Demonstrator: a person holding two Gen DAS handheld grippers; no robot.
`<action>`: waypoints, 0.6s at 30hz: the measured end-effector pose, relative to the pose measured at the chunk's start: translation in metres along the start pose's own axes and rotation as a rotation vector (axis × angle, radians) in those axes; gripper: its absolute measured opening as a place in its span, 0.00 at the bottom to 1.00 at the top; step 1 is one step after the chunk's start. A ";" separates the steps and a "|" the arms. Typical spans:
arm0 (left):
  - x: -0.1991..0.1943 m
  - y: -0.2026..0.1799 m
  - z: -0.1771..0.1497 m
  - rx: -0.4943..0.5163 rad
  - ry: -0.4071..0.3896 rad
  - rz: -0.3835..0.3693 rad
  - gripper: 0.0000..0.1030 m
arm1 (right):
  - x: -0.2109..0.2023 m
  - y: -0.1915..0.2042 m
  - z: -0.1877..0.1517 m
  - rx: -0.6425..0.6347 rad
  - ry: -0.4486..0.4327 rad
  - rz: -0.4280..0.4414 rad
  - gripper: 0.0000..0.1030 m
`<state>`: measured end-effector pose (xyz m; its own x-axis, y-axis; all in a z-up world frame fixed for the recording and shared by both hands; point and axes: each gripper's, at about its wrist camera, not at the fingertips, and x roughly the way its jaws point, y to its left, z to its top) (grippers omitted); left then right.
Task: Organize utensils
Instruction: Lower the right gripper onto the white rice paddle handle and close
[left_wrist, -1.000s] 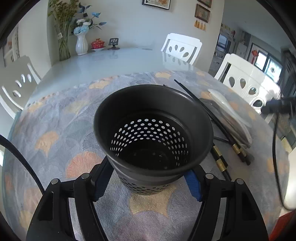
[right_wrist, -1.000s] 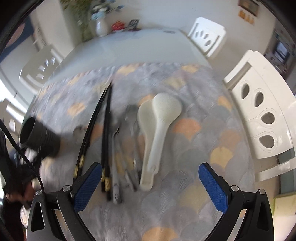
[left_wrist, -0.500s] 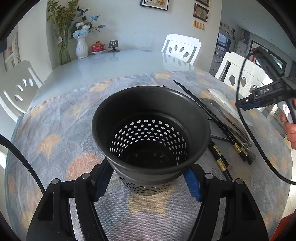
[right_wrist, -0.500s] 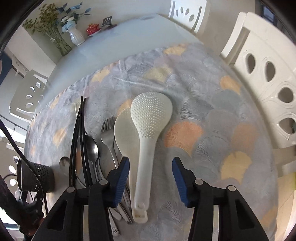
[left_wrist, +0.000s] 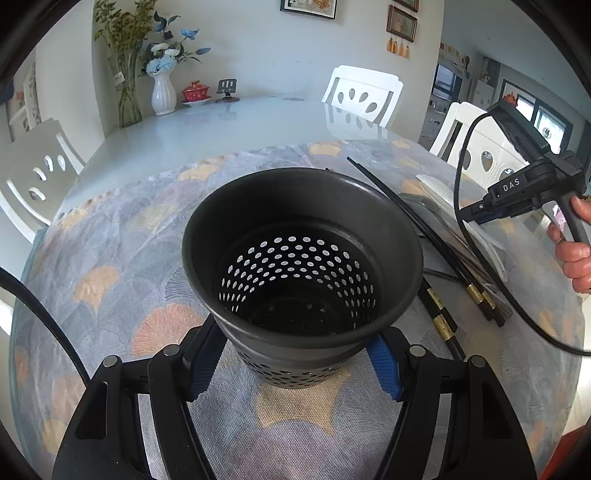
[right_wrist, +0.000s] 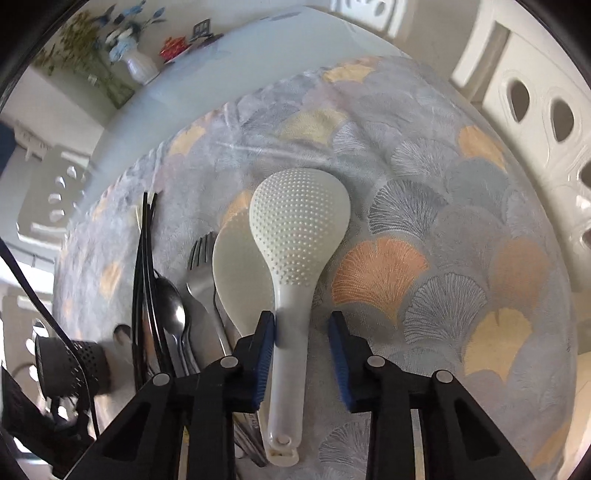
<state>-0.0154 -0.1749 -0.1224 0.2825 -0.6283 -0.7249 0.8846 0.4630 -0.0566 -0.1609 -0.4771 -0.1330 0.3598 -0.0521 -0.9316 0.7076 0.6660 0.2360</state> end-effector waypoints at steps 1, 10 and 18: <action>0.000 -0.001 0.000 0.003 0.001 0.003 0.66 | 0.000 0.004 -0.001 -0.026 -0.003 -0.014 0.28; 0.000 -0.001 0.000 0.000 -0.002 0.006 0.66 | -0.010 -0.006 -0.004 -0.024 -0.023 0.075 0.19; 0.000 0.000 0.000 -0.002 -0.003 0.005 0.66 | -0.025 -0.008 -0.014 -0.024 -0.035 0.113 0.18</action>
<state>-0.0156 -0.1744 -0.1223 0.2880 -0.6276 -0.7233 0.8825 0.4673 -0.0540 -0.1845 -0.4706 -0.1161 0.4575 -0.0010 -0.8892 0.6465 0.6870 0.3318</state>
